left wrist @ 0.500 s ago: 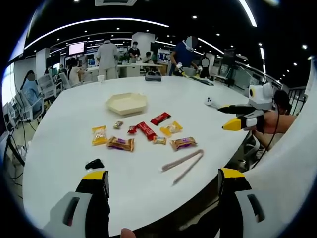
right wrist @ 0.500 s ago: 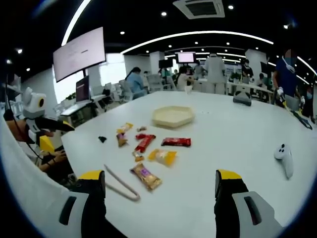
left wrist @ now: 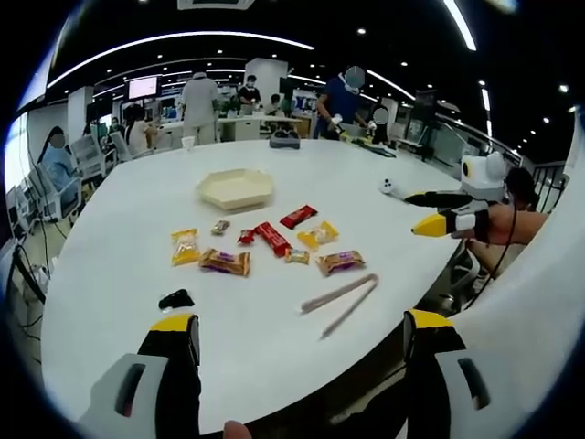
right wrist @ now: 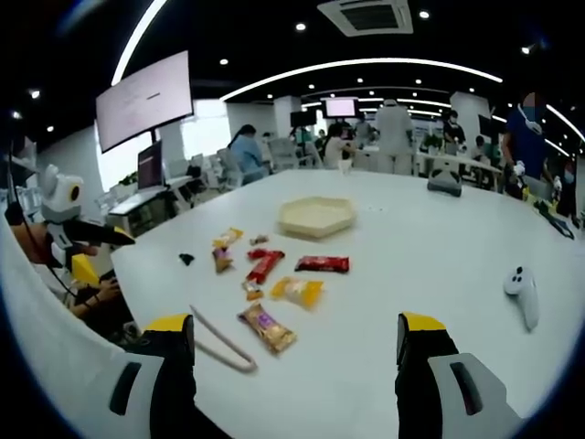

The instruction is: Place the target food into the container with the food tongs after gripping and lifting it, then release it inside without dropping or visibly crushing the food.

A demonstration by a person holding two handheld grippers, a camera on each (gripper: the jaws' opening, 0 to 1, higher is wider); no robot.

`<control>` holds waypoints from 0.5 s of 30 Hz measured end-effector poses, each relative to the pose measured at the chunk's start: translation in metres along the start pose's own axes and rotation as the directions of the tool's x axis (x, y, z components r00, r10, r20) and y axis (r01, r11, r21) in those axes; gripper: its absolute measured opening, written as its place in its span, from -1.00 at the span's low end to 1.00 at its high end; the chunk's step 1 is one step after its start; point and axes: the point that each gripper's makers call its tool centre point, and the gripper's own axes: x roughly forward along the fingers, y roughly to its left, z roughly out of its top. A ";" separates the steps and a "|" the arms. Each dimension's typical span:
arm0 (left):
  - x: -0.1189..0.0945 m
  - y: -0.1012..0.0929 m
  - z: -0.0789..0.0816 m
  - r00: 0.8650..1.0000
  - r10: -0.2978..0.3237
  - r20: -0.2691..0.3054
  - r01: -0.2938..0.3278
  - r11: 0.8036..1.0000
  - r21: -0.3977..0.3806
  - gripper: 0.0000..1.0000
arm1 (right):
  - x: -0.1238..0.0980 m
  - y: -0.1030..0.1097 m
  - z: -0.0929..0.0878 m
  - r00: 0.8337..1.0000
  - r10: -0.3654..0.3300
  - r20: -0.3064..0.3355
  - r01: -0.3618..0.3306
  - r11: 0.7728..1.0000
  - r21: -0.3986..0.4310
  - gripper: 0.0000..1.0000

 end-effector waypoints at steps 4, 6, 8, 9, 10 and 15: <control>-0.001 0.002 -0.001 1.000 0.006 -0.003 -0.006 1.000 0.004 0.92 | -0.001 0.001 0.000 1.000 -0.004 -0.001 0.004 1.000 -0.001 0.86; -0.001 0.003 0.000 1.000 0.016 0.006 -0.016 1.000 0.003 0.98 | -0.001 0.001 -0.001 1.000 -0.006 -0.002 0.006 1.000 -0.003 0.86; -0.001 0.004 -0.001 1.000 0.018 0.004 -0.018 1.000 0.004 0.96 | -0.001 0.002 -0.002 1.000 -0.006 -0.004 0.006 1.000 -0.001 0.86; -0.001 0.004 -0.001 1.000 0.019 0.005 -0.019 1.000 0.003 0.96 | 0.000 0.002 -0.002 1.000 -0.006 -0.003 0.006 1.000 -0.002 0.86; -0.001 0.004 -0.001 1.000 0.019 0.006 -0.019 1.000 0.003 0.97 | 0.000 0.003 -0.002 1.000 -0.005 -0.003 0.005 1.000 -0.002 0.86; -0.004 0.003 -0.005 1.000 0.021 0.012 -0.021 1.000 -0.008 0.99 | 0.000 0.007 -0.002 1.000 0.001 -0.005 -0.001 1.000 -0.006 0.86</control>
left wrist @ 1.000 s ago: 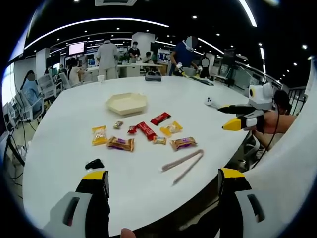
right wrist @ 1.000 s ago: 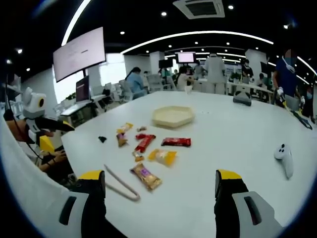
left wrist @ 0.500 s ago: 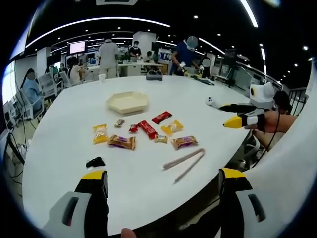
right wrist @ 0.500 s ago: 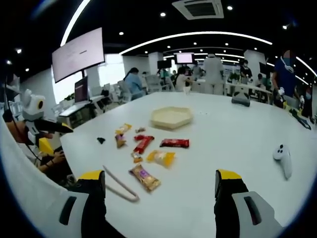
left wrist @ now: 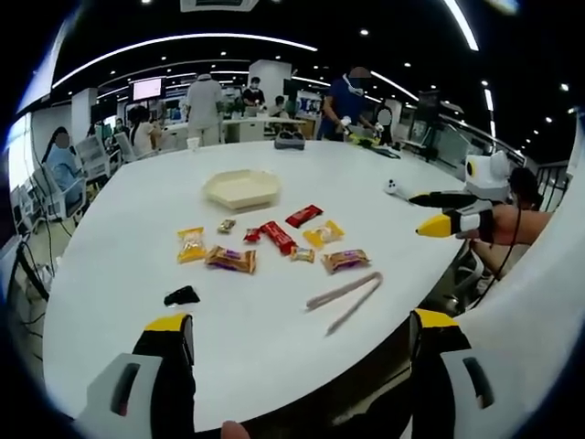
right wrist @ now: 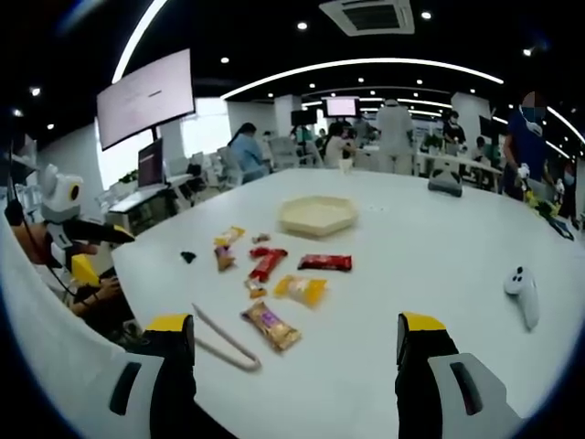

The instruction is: Place the target food into the container with the food tongs after gripping and lifting it, then release it inside without dropping or visibly crushing the food.

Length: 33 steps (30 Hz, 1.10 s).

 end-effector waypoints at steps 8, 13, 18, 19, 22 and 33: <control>-0.003 -0.001 0.003 0.999 0.012 0.038 -0.012 1.000 -0.004 0.99 | -0.002 0.000 -0.001 1.000 0.002 0.002 -0.002 1.000 -0.003 0.86; -0.002 -0.002 0.010 0.997 0.013 0.076 -0.013 1.000 -0.006 0.99 | -0.005 -0.002 -0.002 1.000 -0.002 0.007 0.002 1.000 0.001 0.86; -0.001 0.000 0.015 0.996 0.015 0.087 -0.015 1.000 0.001 0.99 | -0.008 -0.005 -0.004 1.000 -0.013 0.010 0.013 1.000 0.012 0.85; 0.000 0.000 0.015 0.997 0.013 0.082 -0.013 1.000 0.007 0.99 | -0.008 -0.005 -0.004 1.000 -0.015 0.011 0.015 1.000 0.015 0.85; 0.001 0.001 0.016 0.998 0.014 0.063 -0.015 1.000 0.021 0.99 | -0.009 -0.004 -0.004 1.000 -0.014 0.010 0.014 1.000 0.014 0.85; 0.017 0.015 0.016 1.000 -0.020 0.018 0.018 0.997 0.075 0.99 | -0.003 0.002 0.005 1.000 -0.022 0.005 0.022 1.000 -0.012 0.86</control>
